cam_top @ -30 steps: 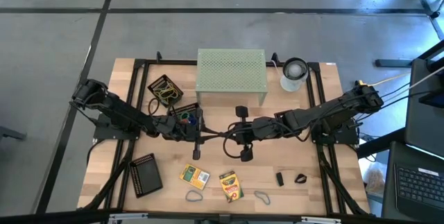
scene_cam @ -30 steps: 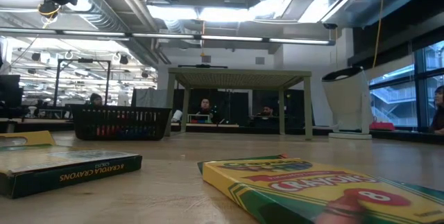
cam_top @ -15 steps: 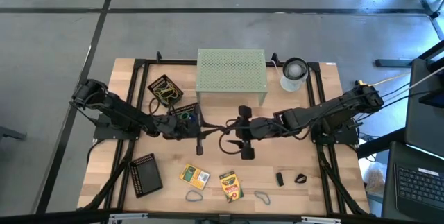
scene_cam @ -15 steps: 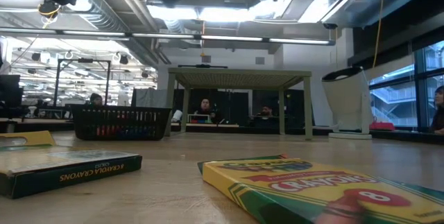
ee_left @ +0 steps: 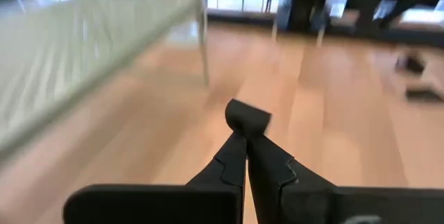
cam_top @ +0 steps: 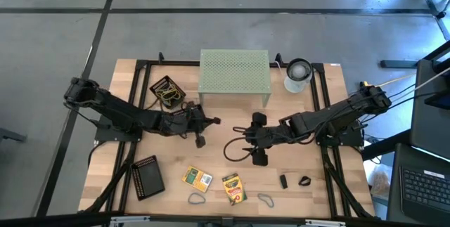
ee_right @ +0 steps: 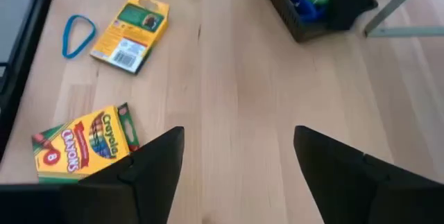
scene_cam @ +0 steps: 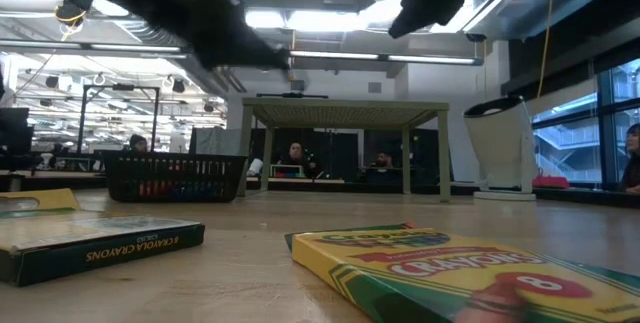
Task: Pick & Place Office Desk Supplies
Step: Put the black rubber band into the top black bin
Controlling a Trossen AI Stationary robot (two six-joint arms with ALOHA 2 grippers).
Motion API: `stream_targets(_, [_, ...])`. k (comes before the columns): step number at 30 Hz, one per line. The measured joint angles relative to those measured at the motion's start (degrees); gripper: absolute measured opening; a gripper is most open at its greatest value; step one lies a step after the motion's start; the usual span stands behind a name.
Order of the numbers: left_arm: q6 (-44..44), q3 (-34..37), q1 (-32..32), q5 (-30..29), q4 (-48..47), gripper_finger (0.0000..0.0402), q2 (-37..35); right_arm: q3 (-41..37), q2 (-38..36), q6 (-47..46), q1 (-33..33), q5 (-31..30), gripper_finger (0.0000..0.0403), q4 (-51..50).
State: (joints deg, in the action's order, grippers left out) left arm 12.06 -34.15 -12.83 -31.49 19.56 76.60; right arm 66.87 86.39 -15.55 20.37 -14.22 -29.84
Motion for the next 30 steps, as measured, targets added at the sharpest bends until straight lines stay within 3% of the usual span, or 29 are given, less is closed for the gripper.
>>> stream_targets(7, [11.21,0.0,2.51,-1.14,-25.03,0.0003,-11.3,0.0,0.0,-0.55,1.57,0.12,0.0262,-1.49])
stream_targets(14, [18.65,0.0,8.08,-12.74,-42.51,0.0003,-19.81,0.0,0.0,-1.85,1.98,0.13,0.0252,-1.92])
stream_targets(18, [25.47,0.0,13.27,-18.8,-50.39,0.0003,-19.54,0.0,0.0,-4.84,1.98,0.37,0.0248,-3.52])
stream_targets(25, [28.64,0.0,22.35,-18.36,-54.13,0.0009,-14.24,-0.02,0.0,-11.07,2.14,3.68,0.0246,-9.31])
stream_targets(30, [28.73,0.0,26.29,-15.64,-54.1,0.0036,-9.55,-0.02,0.0,-14.09,3.15,3.72,0.0246,-11.58])
